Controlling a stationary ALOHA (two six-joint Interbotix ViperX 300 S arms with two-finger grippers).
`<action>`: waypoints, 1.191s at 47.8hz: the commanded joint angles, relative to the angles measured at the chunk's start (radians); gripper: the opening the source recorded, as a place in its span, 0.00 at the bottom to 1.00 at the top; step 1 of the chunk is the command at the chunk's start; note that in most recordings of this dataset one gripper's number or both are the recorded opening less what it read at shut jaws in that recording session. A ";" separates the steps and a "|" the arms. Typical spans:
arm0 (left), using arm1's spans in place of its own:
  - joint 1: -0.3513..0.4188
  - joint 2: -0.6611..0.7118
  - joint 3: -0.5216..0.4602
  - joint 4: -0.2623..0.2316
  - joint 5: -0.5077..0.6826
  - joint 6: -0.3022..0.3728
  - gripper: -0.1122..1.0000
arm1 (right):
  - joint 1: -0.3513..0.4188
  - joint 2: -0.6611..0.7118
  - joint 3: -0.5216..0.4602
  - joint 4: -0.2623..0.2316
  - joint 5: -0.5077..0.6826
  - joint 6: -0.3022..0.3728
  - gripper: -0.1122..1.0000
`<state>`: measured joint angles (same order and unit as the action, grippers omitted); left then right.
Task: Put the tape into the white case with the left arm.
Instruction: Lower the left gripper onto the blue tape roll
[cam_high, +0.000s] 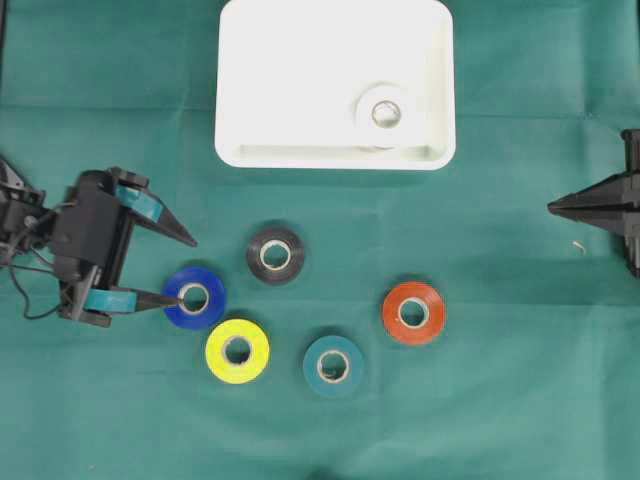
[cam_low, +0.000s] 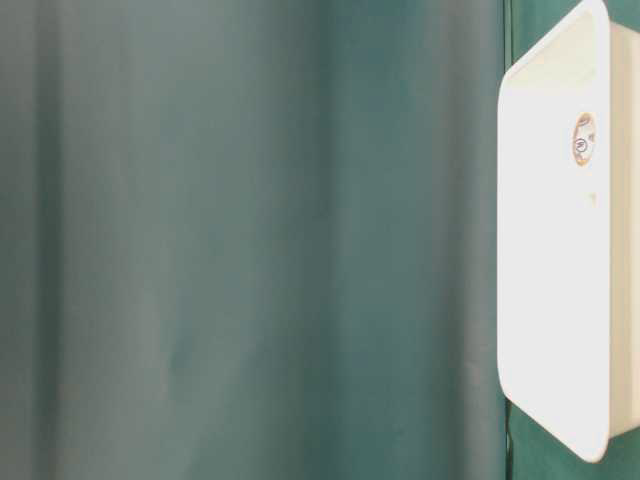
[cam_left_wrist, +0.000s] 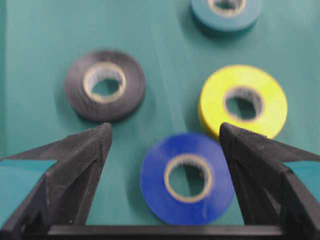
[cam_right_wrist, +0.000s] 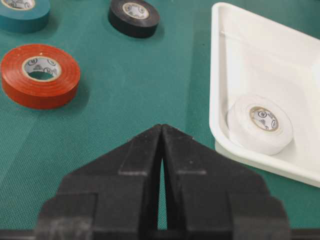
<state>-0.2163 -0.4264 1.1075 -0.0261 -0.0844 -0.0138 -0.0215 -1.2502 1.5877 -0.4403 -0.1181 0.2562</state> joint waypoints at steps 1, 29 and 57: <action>-0.006 0.029 -0.026 -0.002 0.015 -0.006 0.90 | 0.000 0.008 0.015 -0.009 -0.009 0.000 0.02; -0.006 0.227 -0.126 -0.002 0.120 -0.008 0.90 | -0.002 0.008 0.014 -0.009 -0.009 0.000 0.02; -0.006 0.364 -0.138 0.000 0.071 -0.003 0.90 | -0.002 0.008 0.014 -0.009 -0.009 0.000 0.02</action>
<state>-0.2178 -0.0675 0.9863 -0.0261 0.0092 -0.0184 -0.0215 -1.2517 1.5877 -0.4403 -0.1166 0.2577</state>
